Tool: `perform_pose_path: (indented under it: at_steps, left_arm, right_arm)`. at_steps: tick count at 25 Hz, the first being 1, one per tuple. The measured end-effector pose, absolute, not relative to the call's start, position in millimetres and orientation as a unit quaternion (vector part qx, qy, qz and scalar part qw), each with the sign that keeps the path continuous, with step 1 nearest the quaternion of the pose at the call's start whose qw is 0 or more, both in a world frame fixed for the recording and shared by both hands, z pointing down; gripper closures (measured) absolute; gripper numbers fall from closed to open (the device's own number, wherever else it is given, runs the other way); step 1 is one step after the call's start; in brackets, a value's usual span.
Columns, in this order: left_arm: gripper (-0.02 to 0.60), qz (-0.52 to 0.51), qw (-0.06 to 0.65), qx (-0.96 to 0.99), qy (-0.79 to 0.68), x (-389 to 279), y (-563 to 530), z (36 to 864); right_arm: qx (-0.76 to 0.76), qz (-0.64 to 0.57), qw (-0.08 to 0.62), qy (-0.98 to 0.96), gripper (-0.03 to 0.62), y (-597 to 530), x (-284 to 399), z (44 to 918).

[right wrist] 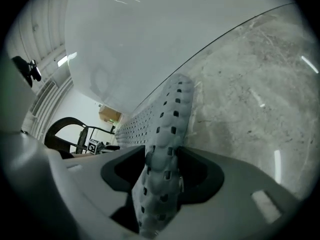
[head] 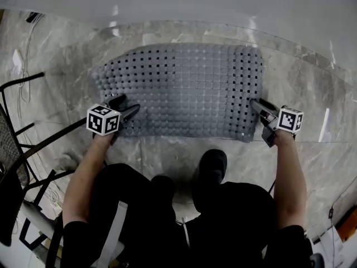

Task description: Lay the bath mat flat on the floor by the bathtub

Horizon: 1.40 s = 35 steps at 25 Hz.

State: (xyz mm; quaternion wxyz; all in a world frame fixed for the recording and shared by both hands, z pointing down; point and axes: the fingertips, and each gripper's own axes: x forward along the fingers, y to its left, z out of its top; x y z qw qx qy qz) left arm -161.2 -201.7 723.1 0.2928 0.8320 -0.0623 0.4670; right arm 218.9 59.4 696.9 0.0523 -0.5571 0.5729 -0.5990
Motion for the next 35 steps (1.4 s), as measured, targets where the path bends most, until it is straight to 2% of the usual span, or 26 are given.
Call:
perform_pose_path:
  at_steps: [5, 8, 10, 16, 21, 22, 24, 25, 29, 35]
  left_arm:
    - [0.252, 0.468, 0.297, 0.830, -0.063, -159.1, -203.3, 725.0]
    - [0.253, 0.460, 0.304, 0.833, -0.053, -155.0, -200.8, 724.1]
    - [0.253, 0.454, 0.306, 0.836, -0.041, -144.7, -195.5, 722.4]
    - [0.253, 0.443, 0.300, 0.844, -0.026, -123.4, -187.4, 720.0]
    - [0.255, 0.456, 0.273, 0.847, -0.020, -124.5, -187.6, 724.3]
    - [0.271, 0.466, 0.256, 0.846, -0.018, -126.1, -188.6, 725.6]
    - [0.350, 0.488, 0.219, 0.845, -0.017, -130.6, -192.5, 728.6]
    - [0.371, 0.493, 0.208, 0.844, -0.017, -132.4, -193.8, 729.8]
    - [0.374, 0.500, 0.183, 0.847, -0.016, -137.2, -193.8, 732.6]
    - [0.383, 0.511, 0.154, 0.846, -0.015, -144.1, -198.4, 734.1]
  right_arm:
    - [-0.548, -0.586, 0.075, 0.592, 0.477, 54.1, 211.4, 681.0]
    - [-0.556, -0.576, 0.052, 0.597, 0.530, 58.6, 212.4, 676.7]
    - [-0.576, -0.570, 0.039, 0.585, 0.539, 66.5, 224.8, 672.9]
    - [-0.643, -0.553, -0.013, 0.530, 0.531, 118.8, 286.1, 676.2]
    - [-0.665, -0.552, -0.007, 0.503, 0.474, 123.1, 291.2, 675.4]
    - [-0.668, -0.551, -0.012, 0.500, 0.471, 122.3, 290.5, 676.1]
    - [-0.672, -0.549, -0.023, 0.497, 0.471, 120.7, 288.1, 677.6]
    - [-0.672, -0.548, -0.029, 0.497, 0.473, 119.8, 286.1, 678.1]
    - [-0.671, -0.544, -0.049, 0.501, 0.490, 115.6, 279.0, 677.8]
    - [-0.658, -0.564, 0.000, 0.499, 0.424, 120.9, 274.5, 667.9]
